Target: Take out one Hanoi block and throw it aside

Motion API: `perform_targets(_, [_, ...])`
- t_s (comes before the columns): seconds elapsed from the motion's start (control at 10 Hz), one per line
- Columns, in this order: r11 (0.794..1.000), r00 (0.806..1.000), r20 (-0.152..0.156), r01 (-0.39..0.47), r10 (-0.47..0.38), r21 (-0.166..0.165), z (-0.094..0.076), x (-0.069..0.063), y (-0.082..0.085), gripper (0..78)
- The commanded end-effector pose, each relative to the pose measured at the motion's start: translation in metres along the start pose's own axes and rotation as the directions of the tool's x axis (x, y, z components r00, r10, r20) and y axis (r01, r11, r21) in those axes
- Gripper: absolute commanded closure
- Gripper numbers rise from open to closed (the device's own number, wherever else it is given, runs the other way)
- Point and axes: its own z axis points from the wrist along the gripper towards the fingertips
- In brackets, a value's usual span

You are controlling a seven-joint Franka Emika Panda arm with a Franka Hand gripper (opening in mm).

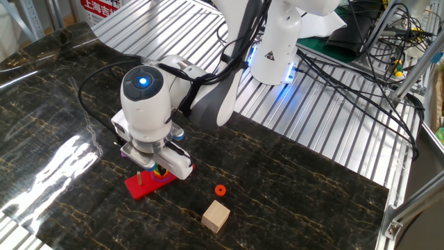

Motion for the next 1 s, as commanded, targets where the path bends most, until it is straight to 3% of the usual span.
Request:
perform_targets(0.1, [1.0, 1.0, -0.002, 0.002, -0.002, 0.001, -0.006, -0.003, 0.001, 75.2])
perform_targets(1.0, [1.0, 1.0, -0.011, 0.006, -0.006, 0.005, -0.022, -0.007, 0.004, 75.2])
